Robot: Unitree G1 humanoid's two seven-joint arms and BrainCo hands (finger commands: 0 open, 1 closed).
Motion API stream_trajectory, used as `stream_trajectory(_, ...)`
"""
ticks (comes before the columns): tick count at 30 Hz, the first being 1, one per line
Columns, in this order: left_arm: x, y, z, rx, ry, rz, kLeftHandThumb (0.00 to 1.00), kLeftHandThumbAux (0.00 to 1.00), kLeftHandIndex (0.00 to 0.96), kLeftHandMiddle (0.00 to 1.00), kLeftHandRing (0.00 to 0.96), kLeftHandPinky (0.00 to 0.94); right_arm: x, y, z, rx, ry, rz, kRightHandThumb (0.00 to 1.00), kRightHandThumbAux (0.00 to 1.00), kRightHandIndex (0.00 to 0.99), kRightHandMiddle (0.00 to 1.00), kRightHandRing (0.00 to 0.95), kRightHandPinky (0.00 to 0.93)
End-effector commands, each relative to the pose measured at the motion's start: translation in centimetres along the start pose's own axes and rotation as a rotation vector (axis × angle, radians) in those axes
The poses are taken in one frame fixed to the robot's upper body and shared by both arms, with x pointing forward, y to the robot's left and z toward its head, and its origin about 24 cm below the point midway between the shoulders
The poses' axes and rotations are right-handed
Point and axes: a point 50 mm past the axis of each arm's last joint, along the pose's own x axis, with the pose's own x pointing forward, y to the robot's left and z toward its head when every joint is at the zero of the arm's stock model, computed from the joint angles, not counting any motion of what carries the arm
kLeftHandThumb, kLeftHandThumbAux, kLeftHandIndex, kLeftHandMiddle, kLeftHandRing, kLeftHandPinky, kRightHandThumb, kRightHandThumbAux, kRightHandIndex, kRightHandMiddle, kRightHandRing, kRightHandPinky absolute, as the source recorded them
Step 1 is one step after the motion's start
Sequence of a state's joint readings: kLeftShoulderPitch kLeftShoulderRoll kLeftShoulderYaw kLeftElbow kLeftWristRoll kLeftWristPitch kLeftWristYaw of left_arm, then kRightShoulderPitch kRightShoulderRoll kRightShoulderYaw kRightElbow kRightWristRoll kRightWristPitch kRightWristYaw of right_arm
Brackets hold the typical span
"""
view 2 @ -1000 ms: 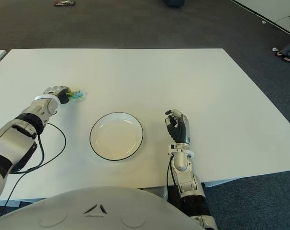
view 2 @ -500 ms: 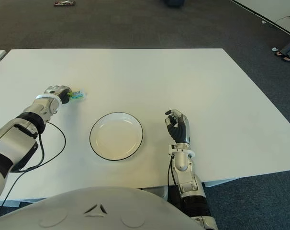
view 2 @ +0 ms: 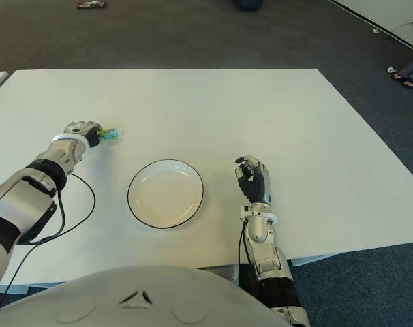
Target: Put the toothpaste on the table into the plate.
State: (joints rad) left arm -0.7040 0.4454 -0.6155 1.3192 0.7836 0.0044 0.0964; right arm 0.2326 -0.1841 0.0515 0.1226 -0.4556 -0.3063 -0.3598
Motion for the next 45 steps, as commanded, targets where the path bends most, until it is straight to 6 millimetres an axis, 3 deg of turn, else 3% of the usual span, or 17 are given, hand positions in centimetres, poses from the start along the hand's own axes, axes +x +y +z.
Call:
stream_trajectory(1,-1.5,-6.6,-0.5,0.030,0.031,-0.242,0.722,0.692,0.432,0.509,0.522,0.527,0.2,0.2,-0.2,-0.009,0.013,0.001,0.699,0.731,0.432,0.703,0.688,0.643)
stream_trajectory(20,-1.4,-6.4,-0.6,0.030,0.034,-0.241,0.722,0.692,0.432,0.509,0.522,0.527,0.8,0.7,-0.2,-0.009,0.014,0.002,0.699,0.731,0.432,0.703,0.689,0.643)
stream_trajectory(22,0.0,1.5,0.8,-0.247,-0.086,0.109,0.719,0.696,0.433,0.562,0.568,0.564,0.7,0.9,0.3,0.023,-0.015,0.007,0.700,0.731,0.431,0.706,0.692,0.643)
stream_trajectory(23,0.1,4.1,1.1,-0.325,-0.124,0.215,0.714,0.704,0.435,0.641,0.636,0.618,0.7,1.0,0.5,0.034,-0.025,0.010,0.700,0.731,0.431,0.712,0.697,0.642)
stream_trajectory(24,0.1,5.5,1.2,-0.366,-0.145,0.269,0.710,0.709,0.436,0.691,0.680,0.653,0.7,1.0,0.6,0.040,-0.030,0.012,0.700,0.731,0.431,0.716,0.700,0.641)
stream_trajectory(30,0.0,6.9,0.8,-0.392,-0.189,0.288,0.705,0.719,0.436,0.772,0.748,0.716,0.7,1.1,1.0,0.052,-0.054,0.020,0.699,0.732,0.431,0.718,0.695,0.592)
stream_trajectory(45,-0.7,9.1,2.4,-0.366,-0.334,0.394,0.708,0.721,0.436,0.787,0.767,0.744,1.0,1.6,0.7,0.101,-0.061,0.021,0.697,0.734,0.431,0.696,0.672,0.571)
